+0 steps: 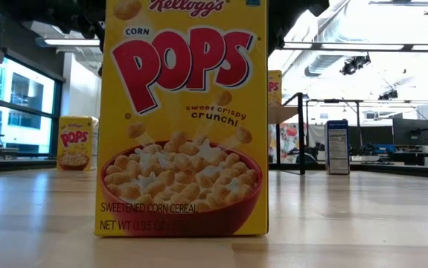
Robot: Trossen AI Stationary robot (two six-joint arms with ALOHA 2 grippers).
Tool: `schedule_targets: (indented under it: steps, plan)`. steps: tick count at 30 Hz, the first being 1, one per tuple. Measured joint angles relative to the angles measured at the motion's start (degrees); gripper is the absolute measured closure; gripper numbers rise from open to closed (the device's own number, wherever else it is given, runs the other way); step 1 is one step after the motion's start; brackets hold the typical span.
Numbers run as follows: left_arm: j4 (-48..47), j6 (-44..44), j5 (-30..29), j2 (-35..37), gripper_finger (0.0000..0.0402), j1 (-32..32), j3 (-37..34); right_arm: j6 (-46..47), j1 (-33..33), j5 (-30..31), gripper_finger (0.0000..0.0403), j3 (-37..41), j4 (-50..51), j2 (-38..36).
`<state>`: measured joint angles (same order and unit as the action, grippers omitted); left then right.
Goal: Stack cereal on shelf
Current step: Put the top orange cereal box aligned with the other orange cereal box on the shelf
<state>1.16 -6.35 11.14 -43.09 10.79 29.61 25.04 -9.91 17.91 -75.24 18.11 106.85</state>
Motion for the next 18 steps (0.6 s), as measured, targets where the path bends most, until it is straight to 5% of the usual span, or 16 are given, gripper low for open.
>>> schedule_targets:
  steps: [11, 18]
  plan:
    - [0.0, 0.0, 0.0, 0.0, 0.0135, 0.0, 0.0, -4.9, 0.6, -4.6, 0.024, -2.3, 1.2, -0.3]
    - [-0.1, 0.0, 0.0, 0.0, 0.0135, 0.0, 0.0, -12.5, 2.0, -5.9, 0.0239, -10.6, 12.4, -0.3]
